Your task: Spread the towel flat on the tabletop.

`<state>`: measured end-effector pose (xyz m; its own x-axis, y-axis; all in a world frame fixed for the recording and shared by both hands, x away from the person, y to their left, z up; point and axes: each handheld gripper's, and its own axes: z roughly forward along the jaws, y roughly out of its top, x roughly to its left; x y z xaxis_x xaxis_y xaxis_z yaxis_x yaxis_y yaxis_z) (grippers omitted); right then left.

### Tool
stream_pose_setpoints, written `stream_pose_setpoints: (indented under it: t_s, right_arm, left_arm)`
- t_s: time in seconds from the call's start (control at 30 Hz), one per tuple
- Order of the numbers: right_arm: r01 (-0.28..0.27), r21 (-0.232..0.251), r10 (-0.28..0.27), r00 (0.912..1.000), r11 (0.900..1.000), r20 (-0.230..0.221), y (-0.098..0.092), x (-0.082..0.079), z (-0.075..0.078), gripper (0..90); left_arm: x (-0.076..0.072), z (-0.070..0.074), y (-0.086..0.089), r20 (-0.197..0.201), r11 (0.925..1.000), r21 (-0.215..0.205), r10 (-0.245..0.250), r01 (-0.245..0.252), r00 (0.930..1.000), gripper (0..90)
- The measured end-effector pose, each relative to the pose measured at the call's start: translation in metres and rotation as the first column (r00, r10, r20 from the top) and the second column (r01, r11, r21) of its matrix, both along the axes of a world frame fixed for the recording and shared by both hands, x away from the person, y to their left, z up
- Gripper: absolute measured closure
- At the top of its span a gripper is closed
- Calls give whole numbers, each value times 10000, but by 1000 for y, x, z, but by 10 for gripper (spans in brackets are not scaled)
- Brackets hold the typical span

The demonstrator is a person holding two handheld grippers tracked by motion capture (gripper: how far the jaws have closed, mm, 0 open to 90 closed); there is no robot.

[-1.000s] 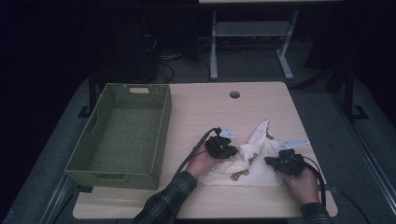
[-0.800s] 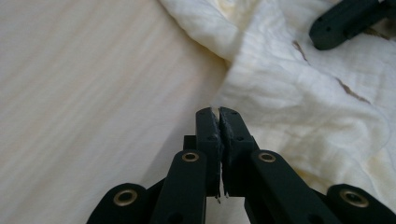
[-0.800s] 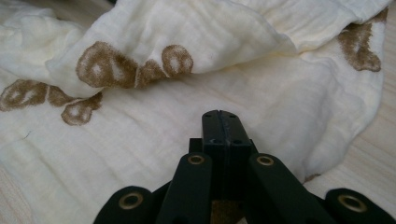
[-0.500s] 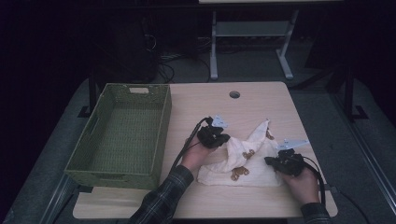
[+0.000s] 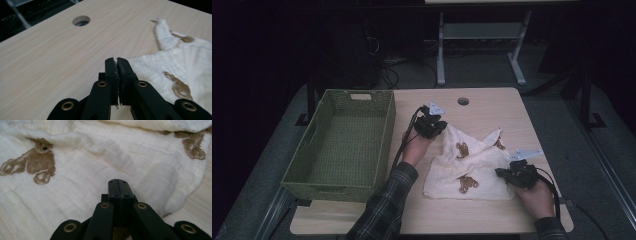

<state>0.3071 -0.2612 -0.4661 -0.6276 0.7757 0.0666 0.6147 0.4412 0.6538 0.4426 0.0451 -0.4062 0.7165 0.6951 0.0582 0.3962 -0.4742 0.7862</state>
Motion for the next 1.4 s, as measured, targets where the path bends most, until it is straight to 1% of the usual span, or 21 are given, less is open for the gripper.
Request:
stream_pose_setpoints:
  t_s: [0.1, 0.17, 0.3, 0.33, 0.43, 0.5, 0.53, 0.6, 0.63, 0.67, 0.77, 0.8, 0.9, 0.97, 1.0, 1.03, 1.07, 1.2, 1.27, 1.37, 1.4]
  right_arm:
    - [-13, -37, 13, 10000, 10000, 23, 1, 0, 0, 899]
    - [-3, -60, 3, 10000, 10000, 17, 1, 0, 0, 899]
    - [-43, -81, 44, 10000, 10000, 25, 1, 0, 0, 899]
    - [-61, -59, 61, 10000, 10000, 23, 0, 0, 0, 899]
    - [-70, -68, 70, 10000, 10000, 34, 0, 0, 0, 899]
    - [-74, -73, 75, 10000, 9999, 42, 0, 0, 0, 899]
    - [-68, -65, 69, 10000, 10000, 36, 0, 0, 0, 899]
    - [-75, -81, 76, 10000, 9999, 49, 0, 0, 0, 899]
    - [-46, -78, 46, 10000, 10000, 30, 1, 0, 0, 898]
    - [-47, -81, 47, 10000, 10000, 18, 1, 0, 0, 898]
    - [-82, 13, 82, 10000, 10000, 13, 0, -1, 2, 896]
    - [-99, 23, 99, 9999, 9999, 125, -1, -1, 3, 896]
    - [-20, 175, 15, 9995, 9998, 311, -5, -5, 9, 895]
    - [66, 241, -76, 9991, 9997, 424, -9, -8, 12, 892]
    - [162, 331, -175, 9990, 9993, 399, -11, -10, 13, 880]
    - [135, 340, -151, 9987, 9993, 487, -13, -11, 14, 873]
    - [226, 417, -245, 9987, 9989, 448, -15, -14, 16, 869]
    - [168, 401, -185, 9989, 9991, 422, -20, -27, 18, 845]
    - [160, 390, -178, 9988, 9991, 457, -23, -34, 19, 834]
    - [174, 332, -189, 9988, 9993, 458, -28, -43, 18, 820]
    - [289, 325, -299, 9990, 9991, 327, -30, -46, 17, 813]
  left_arm:
    - [11, -2, 4, -52, 9992, 30, 405, -405, 9992, 876]
    - [19, -4, 8, -88, 9978, 306, 583, -580, 9983, 877]
    - [31, -7, 16, -187, 9923, 620, 1088, -1075, 9939, 877]
    - [33, -8, 18, -251, 9903, 534, 1298, -1283, 9912, 877]
    - [38, -12, 26, -330, 9808, 965, 1733, -1694, 9843, 877]
    - [40, -15, 30, -379, 9713, 1199, 2113, -2055, 9767, 876]
    - [40, -16, 31, -456, 9701, 1253, 2150, -2079, 9756, 875]
    - [40, -18, 32, -656, 9706, 1153, 2197, -2113, 9734, 850]
    - [38, -18, 31, -637, 9713, 1127, 2174, -2094, 9740, 788]
    - [36, -18, 30, -665, 9740, 1122, 2051, -1970, 9765, 776]
    - [26, -17, 25, -845, 9831, 925, 1660, -1582, 9825, 751]
    - [21, -17, 23, -892, 9856, 904, 1510, -1429, 9845, 752]
    - [2, -17, 18, -992, 9914, 658, 1193, -1131, 9879, 753]
    - [-12, -16, 16, -1006, 9936, 581, 1019, -964, 9897, 753]
    - [-19, -16, 16, -1025, 9955, 499, 850, -802, 9911, 753]
    - [-25, -15, 16, -981, 9960, 570, 735, -681, 9925, 752]
    - [-32, -13, 17, -955, 9966, 560, 650, -599, 9933, 752]
    - [-59, -11, 20, -1088, 9994, 274, 244, -216, 9938, 752]
    - [-73, -15, 23, -1127, 9994, 353, 90, -51, 9936, 752]
    - [-90, -23, 29, -1316, 9991, 377, -118, 169, 9912, 751]
    - [-95, -25, 31, -1345, 9986, 462, -185, 249, 9907, 744]
